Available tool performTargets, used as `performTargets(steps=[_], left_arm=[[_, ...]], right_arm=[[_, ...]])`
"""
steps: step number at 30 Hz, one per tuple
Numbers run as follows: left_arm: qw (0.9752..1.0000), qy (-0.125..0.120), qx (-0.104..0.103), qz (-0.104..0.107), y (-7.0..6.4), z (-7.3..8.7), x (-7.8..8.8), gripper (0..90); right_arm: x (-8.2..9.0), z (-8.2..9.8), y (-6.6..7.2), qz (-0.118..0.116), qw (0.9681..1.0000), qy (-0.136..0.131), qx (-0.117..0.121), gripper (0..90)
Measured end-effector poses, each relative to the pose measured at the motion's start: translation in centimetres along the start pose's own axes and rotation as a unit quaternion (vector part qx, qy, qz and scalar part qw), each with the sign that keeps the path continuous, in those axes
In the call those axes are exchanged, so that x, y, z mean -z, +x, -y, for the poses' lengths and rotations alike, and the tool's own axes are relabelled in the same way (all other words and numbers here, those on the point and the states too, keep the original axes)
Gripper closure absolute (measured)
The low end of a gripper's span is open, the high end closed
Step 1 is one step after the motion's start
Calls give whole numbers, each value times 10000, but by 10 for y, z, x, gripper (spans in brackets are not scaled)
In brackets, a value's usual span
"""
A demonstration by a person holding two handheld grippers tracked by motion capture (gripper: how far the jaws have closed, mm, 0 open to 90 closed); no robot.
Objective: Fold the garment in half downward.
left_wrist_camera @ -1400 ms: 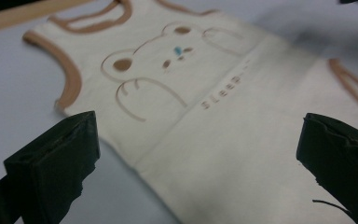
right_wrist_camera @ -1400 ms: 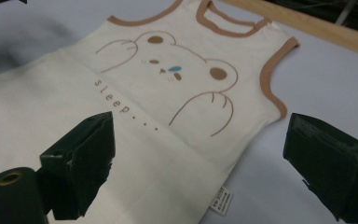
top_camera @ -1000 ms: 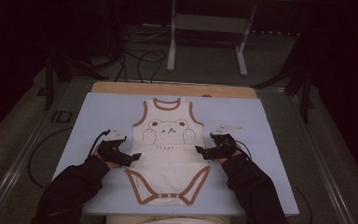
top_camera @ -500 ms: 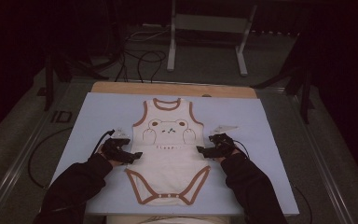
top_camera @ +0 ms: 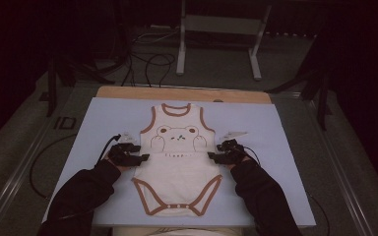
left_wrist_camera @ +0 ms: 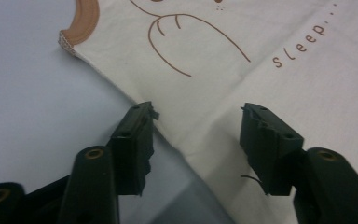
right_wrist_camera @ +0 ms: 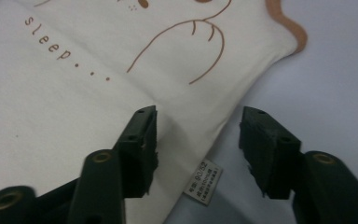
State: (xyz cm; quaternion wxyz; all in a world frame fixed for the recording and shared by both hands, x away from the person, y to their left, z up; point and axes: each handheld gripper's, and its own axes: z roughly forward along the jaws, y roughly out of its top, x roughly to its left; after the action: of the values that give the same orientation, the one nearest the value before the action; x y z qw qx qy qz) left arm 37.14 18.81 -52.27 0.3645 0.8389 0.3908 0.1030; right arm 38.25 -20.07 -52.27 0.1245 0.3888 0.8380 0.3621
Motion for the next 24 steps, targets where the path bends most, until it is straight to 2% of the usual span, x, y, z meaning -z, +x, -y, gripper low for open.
performTargets(steps=[2, 7, 10, 16, 19, 22, 24], left_arm=[[10000, 34, 39, -37, 2, -1, 0, 525], [9997, 26, 200, -144, 3, -2, 0, 628], [9996, 33, 198, -181, 3, -2, 0, 665], [9998, 55, 107, -151, -3, -4, -1, 684], [9999, 74, 127, -89, -2, -5, -3, 752], [9998, 78, 203, -9, -1, -6, -3, 857], [9998, 92, 201, 28, -1, -7, -4, 885]], right_arm=[[0, 1, 1, 63, 10000, -56, 28, 544], [0, -1, 4, 78, 9998, 39, 167, 710], [0, -2, 5, 55, 9997, 67, 218, 776], [-1, -4, 6, -44, 9995, 133, 265, 859], [-2, -5, 8, -27, 9992, 149, 358, 878], [-2, -6, 9, -25, 9991, 165, 402, 885], [-1, -6, 9, -24, 9990, 171, 421, 887]])
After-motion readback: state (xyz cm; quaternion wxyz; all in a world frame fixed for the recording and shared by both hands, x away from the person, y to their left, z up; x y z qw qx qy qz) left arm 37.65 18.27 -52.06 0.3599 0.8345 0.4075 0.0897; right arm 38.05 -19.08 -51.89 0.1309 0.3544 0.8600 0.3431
